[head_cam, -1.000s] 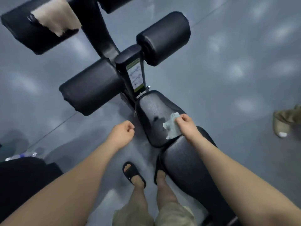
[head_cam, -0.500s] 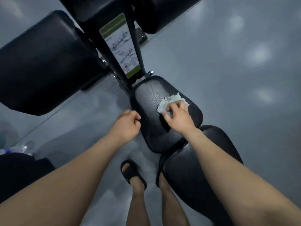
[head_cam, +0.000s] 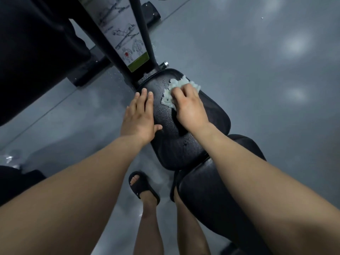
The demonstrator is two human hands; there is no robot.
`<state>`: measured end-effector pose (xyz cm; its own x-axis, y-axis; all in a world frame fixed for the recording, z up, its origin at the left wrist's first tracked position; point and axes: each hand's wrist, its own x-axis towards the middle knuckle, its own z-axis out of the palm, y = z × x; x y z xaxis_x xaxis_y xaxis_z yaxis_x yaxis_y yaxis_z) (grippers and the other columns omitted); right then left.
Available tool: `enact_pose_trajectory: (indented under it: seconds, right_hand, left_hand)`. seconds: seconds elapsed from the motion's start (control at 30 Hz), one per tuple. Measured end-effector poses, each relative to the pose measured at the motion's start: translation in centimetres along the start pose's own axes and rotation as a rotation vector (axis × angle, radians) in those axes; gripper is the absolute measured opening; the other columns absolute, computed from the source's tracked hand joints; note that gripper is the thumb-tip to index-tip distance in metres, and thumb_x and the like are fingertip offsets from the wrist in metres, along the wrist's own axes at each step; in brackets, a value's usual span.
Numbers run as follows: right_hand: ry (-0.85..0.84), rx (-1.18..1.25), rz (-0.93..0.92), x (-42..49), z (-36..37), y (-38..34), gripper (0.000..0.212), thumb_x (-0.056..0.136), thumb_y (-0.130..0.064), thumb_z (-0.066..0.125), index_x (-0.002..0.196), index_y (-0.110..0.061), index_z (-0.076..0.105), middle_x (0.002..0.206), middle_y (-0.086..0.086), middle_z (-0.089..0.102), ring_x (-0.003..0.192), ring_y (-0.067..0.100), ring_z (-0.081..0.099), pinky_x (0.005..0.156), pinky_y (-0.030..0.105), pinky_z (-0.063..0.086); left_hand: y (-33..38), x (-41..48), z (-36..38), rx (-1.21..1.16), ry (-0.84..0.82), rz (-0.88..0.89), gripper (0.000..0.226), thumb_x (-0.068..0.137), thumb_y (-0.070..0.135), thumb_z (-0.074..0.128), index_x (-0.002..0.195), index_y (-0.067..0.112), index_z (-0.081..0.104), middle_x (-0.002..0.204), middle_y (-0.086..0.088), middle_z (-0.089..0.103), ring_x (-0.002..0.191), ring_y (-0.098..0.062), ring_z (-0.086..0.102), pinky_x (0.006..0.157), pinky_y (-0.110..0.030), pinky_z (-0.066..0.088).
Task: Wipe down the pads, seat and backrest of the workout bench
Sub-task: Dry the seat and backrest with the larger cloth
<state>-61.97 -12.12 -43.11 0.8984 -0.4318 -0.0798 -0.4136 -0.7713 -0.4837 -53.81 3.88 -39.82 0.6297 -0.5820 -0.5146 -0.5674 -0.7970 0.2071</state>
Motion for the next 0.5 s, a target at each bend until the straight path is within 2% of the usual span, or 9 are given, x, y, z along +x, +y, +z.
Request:
enact_pose_trajectory:
  seconds: [0.13,0.27,0.37,0.5]
  right_hand:
    - [0.001,0.011,-0.015,4.2,-0.1,-1.7,0.027,0.099,-0.03,0.053,0.119,-0.011,0.057,0.114,0.014,0.052,0.104,0.036,0.051,0.082,0.047,0.05]
    - [-0.019,0.028,0.0,5.7,-0.6,-1.6,0.036,0.094,-0.035,0.054,0.12,-0.012,0.06,0.116,0.017,0.054,0.107,0.039,0.052,0.087,0.047,0.048]
    - [-0.091,0.021,0.103,3.7,-1.2,1.0,0.04,0.091,-0.042,0.053,0.122,-0.017,0.06,0.115,0.014,0.056,0.11,0.037,0.054,0.091,0.045,0.046]
    - [-0.057,-0.019,0.179,-1.5,-2.0,6.0,0.038,0.09,-0.044,0.049,0.102,-0.011,0.063,0.099,0.015,0.06,0.095,0.039,0.058,0.081,0.044,0.049]
  left_hand:
    - [0.9,0.3,-0.3,0.08,-0.049,-0.048,0.11,0.09,0.045,0.069,0.158,0.013,-0.012,0.165,-0.005,-0.021,0.153,-0.029,-0.012,0.125,-0.045,0.008]
    - [2.0,0.7,-0.6,0.179,-0.063,-0.084,0.112,0.09,0.048,0.067,0.157,0.008,-0.014,0.165,-0.01,-0.019,0.153,-0.032,-0.009,0.125,-0.042,0.01]
    - [2.7,0.7,-0.5,0.221,-0.073,-0.102,0.11,0.091,0.046,0.066,0.156,0.007,-0.013,0.165,-0.013,-0.018,0.153,-0.033,-0.008,0.125,-0.043,0.01]
    - [2.8,0.8,-0.2,0.244,-0.072,-0.106,0.109,0.092,0.045,0.065,0.156,0.005,-0.014,0.164,-0.015,-0.018,0.153,-0.035,-0.008,0.125,-0.044,0.01]
